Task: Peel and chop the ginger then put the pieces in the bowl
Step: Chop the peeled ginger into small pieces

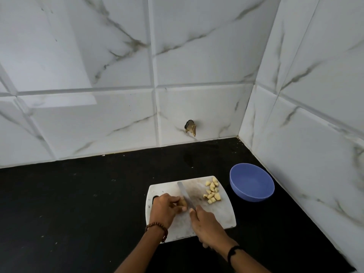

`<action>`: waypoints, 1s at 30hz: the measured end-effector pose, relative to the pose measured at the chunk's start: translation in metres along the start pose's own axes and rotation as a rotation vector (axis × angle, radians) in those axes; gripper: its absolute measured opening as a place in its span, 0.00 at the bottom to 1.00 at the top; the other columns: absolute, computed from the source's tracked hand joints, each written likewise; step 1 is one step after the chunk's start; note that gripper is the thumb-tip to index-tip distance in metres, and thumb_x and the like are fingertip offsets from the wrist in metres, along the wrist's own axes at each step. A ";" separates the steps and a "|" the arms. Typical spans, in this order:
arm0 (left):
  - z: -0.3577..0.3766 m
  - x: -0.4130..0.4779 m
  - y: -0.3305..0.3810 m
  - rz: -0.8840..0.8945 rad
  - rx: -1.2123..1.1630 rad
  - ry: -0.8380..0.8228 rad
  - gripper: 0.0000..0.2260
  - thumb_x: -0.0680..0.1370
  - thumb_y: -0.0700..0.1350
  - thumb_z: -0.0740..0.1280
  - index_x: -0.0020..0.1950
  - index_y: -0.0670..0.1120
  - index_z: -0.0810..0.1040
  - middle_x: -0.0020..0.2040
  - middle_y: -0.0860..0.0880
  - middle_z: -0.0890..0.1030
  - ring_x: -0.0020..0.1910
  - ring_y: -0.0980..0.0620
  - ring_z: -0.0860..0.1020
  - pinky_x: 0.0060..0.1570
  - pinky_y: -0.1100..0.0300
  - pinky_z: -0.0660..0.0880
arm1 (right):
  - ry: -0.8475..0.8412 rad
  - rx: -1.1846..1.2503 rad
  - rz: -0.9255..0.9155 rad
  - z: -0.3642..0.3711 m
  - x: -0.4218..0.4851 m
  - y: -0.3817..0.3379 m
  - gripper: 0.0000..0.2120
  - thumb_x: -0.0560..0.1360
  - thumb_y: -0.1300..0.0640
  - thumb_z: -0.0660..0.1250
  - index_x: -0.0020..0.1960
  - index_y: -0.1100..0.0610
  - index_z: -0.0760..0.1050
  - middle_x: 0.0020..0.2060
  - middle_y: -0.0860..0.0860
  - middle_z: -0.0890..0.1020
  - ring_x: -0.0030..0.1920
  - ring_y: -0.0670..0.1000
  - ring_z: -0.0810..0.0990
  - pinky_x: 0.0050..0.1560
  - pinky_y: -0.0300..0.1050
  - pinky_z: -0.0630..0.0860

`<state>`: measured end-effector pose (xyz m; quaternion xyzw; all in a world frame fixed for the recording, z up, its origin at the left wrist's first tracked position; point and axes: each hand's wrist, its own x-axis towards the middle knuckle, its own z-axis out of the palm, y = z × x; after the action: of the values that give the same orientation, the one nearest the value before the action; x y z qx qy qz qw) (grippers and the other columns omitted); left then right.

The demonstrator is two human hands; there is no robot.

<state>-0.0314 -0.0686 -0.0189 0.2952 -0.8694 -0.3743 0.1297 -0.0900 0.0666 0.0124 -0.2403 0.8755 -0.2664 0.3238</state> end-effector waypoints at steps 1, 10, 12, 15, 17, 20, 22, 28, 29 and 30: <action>0.000 0.000 0.000 -0.005 -0.013 0.001 0.08 0.70 0.47 0.76 0.47 0.51 0.84 0.42 0.56 0.79 0.42 0.60 0.77 0.43 0.72 0.72 | 0.000 0.004 0.003 0.000 0.001 0.000 0.19 0.84 0.44 0.48 0.67 0.53 0.66 0.44 0.46 0.74 0.41 0.44 0.77 0.35 0.37 0.73; -0.003 0.001 0.000 0.021 -0.016 -0.035 0.03 0.73 0.47 0.73 0.46 0.53 0.82 0.41 0.59 0.77 0.43 0.62 0.75 0.40 0.75 0.68 | 0.026 -0.009 -0.037 0.010 0.009 0.003 0.19 0.83 0.43 0.47 0.66 0.50 0.68 0.55 0.50 0.78 0.55 0.48 0.78 0.59 0.47 0.75; -0.003 0.001 0.000 0.030 -0.017 -0.019 0.02 0.73 0.47 0.73 0.44 0.54 0.82 0.39 0.60 0.77 0.42 0.62 0.75 0.40 0.75 0.69 | 0.029 -0.020 -0.045 0.013 0.011 0.004 0.19 0.83 0.43 0.47 0.68 0.50 0.65 0.56 0.51 0.78 0.56 0.49 0.78 0.60 0.47 0.75; -0.003 0.002 0.000 0.036 -0.036 -0.012 0.03 0.73 0.46 0.73 0.45 0.53 0.82 0.38 0.61 0.76 0.41 0.63 0.75 0.40 0.77 0.69 | 0.038 -0.068 -0.043 0.014 0.012 0.002 0.19 0.84 0.44 0.47 0.69 0.50 0.64 0.55 0.51 0.79 0.55 0.49 0.79 0.59 0.47 0.75; -0.002 0.002 -0.002 0.034 -0.038 -0.018 0.03 0.74 0.46 0.72 0.46 0.52 0.82 0.40 0.60 0.77 0.42 0.63 0.75 0.42 0.75 0.70 | 0.042 -0.091 -0.036 0.015 0.013 0.002 0.19 0.84 0.44 0.46 0.70 0.50 0.63 0.55 0.52 0.79 0.55 0.49 0.79 0.59 0.47 0.75; 0.001 0.003 -0.008 0.035 -0.023 -0.002 0.03 0.76 0.45 0.69 0.48 0.51 0.82 0.45 0.56 0.78 0.44 0.62 0.75 0.46 0.73 0.72 | 0.040 -0.085 -0.024 0.016 0.014 0.000 0.19 0.84 0.45 0.46 0.70 0.51 0.63 0.58 0.52 0.78 0.57 0.50 0.79 0.60 0.47 0.74; 0.001 0.002 -0.009 0.030 -0.023 0.002 0.04 0.77 0.45 0.69 0.50 0.50 0.82 0.46 0.55 0.78 0.44 0.62 0.75 0.44 0.77 0.70 | 0.041 -0.080 -0.025 0.015 0.014 -0.002 0.19 0.84 0.45 0.46 0.70 0.51 0.63 0.59 0.53 0.78 0.57 0.49 0.78 0.60 0.46 0.74; 0.006 0.002 -0.006 -0.069 -0.102 0.040 0.04 0.75 0.48 0.71 0.48 0.49 0.81 0.42 0.57 0.80 0.41 0.64 0.77 0.41 0.77 0.71 | 0.068 -0.077 -0.022 0.017 0.012 -0.003 0.19 0.84 0.46 0.46 0.70 0.51 0.63 0.60 0.53 0.77 0.58 0.50 0.78 0.61 0.46 0.74; 0.007 0.002 -0.006 -0.076 -0.108 0.043 0.04 0.75 0.48 0.71 0.47 0.49 0.81 0.41 0.57 0.80 0.41 0.64 0.77 0.41 0.77 0.71 | 0.075 -0.075 -0.020 0.018 0.013 -0.002 0.19 0.84 0.46 0.46 0.70 0.51 0.63 0.59 0.52 0.77 0.57 0.50 0.78 0.61 0.46 0.74; 0.007 0.002 -0.006 -0.082 -0.110 0.042 0.04 0.74 0.48 0.72 0.47 0.49 0.81 0.42 0.57 0.80 0.42 0.63 0.78 0.40 0.77 0.71 | 0.082 -0.070 -0.017 0.019 0.013 -0.002 0.18 0.84 0.46 0.46 0.69 0.51 0.64 0.58 0.52 0.77 0.57 0.49 0.78 0.60 0.45 0.74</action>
<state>-0.0336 -0.0689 -0.0278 0.3305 -0.8318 -0.4204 0.1486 -0.0852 0.0518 -0.0044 -0.2478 0.8946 -0.2480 0.2770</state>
